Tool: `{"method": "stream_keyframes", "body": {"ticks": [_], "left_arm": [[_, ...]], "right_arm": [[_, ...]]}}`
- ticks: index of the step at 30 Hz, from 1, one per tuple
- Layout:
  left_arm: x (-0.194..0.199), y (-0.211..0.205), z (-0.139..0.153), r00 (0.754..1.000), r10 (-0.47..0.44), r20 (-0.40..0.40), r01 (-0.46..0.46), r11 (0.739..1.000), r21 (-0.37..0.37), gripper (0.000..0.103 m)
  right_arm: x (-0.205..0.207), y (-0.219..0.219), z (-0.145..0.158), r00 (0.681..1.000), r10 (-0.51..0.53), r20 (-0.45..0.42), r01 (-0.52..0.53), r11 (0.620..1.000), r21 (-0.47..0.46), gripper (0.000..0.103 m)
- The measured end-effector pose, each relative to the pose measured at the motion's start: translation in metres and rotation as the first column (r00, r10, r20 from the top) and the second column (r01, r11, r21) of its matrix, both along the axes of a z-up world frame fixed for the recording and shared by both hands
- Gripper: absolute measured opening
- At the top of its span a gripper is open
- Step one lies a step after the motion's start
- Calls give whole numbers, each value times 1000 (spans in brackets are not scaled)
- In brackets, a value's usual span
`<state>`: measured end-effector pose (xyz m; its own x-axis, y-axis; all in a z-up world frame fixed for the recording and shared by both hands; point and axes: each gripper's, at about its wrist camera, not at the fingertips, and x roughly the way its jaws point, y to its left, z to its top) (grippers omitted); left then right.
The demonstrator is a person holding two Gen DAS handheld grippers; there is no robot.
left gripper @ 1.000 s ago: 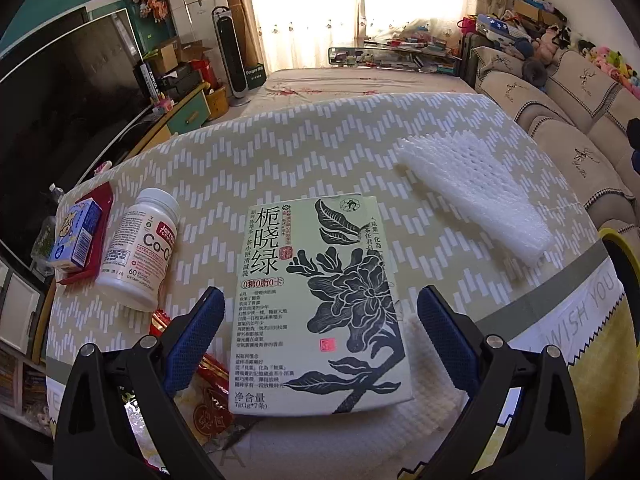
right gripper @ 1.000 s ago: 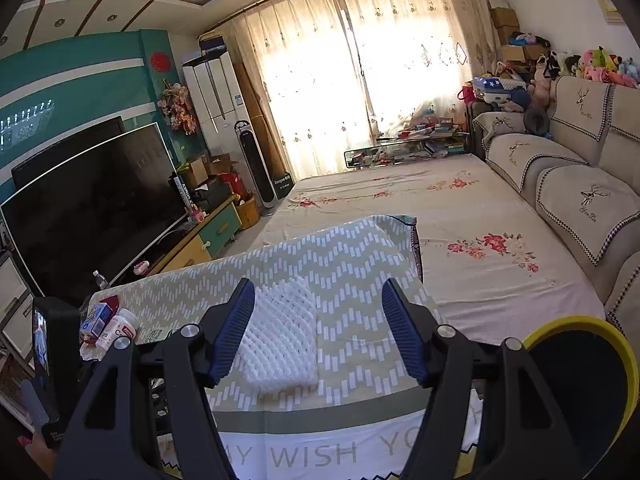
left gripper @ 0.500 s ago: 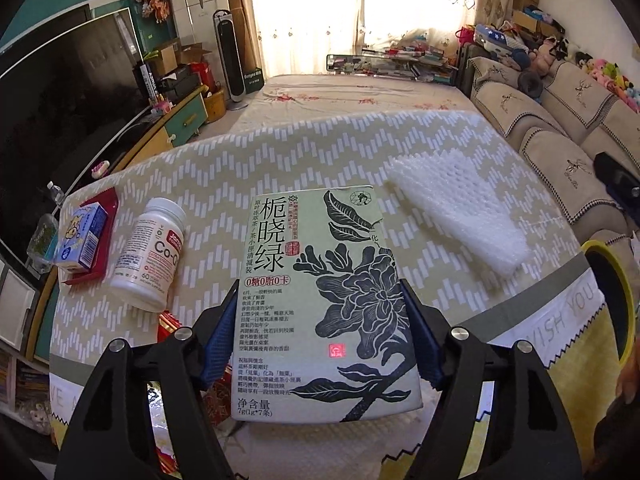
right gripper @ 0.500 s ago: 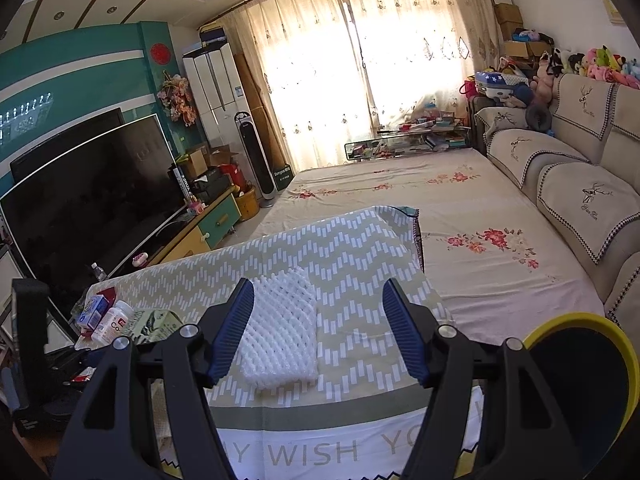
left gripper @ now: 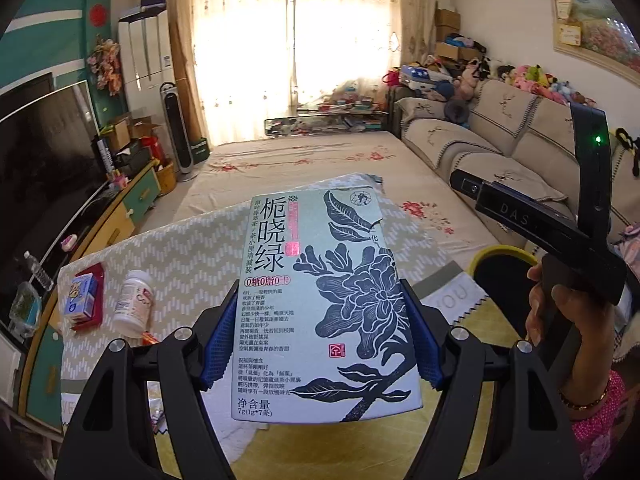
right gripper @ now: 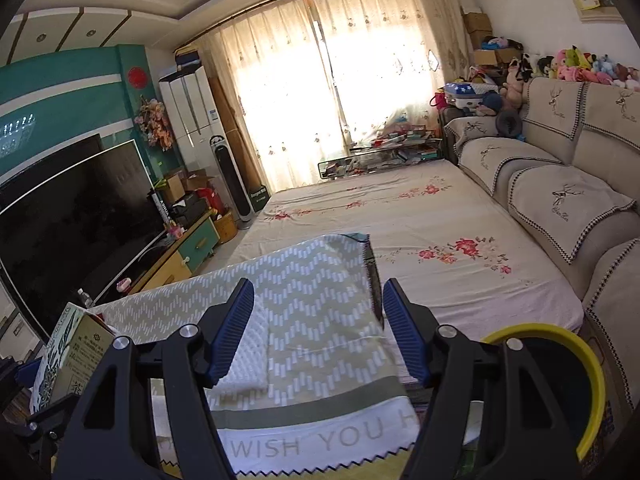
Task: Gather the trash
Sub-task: 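Carry the tea box with the left gripper into the bin and release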
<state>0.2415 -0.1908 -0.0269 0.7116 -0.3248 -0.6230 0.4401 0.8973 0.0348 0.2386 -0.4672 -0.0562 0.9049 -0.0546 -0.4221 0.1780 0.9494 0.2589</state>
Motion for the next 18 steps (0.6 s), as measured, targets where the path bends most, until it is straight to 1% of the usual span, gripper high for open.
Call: {"method": "stream_keyframes", "body": {"ticks": [2,4,7,9,11,13,17,18], "left_arm": [[-9,-21,1,998,-63,-14,63,998,2,73],[-17,-44,0,990,-134,-34,134,991,4,73],[-27,-83,-4,972,-228,-50,229,973,13,73],[-30,-111,-7,959,-276,-63,278,960,18,73],[-33,-140,-13,940,-327,-94,331,943,23,73],[-36,-173,-21,917,-375,-134,382,924,27,73],[-37,-234,-45,873,-435,-221,456,888,53,73],[-37,-247,-51,866,-440,-238,466,883,63,73]], "right_arm": [[-29,-24,7,997,-64,31,65,998,-18,64],[-62,-53,10,990,-133,48,134,991,-28,67],[-111,-96,8,975,-218,41,219,976,-22,68],[-139,-115,4,964,-264,30,265,963,-45,68],[-159,-131,-3,951,-310,-4,309,948,-78,68],[-177,-148,-10,938,-346,-32,342,935,-88,68],[-202,-176,-20,915,-400,-43,397,915,-71,68],[-206,-183,-21,911,-410,-39,407,911,-60,68]]}}
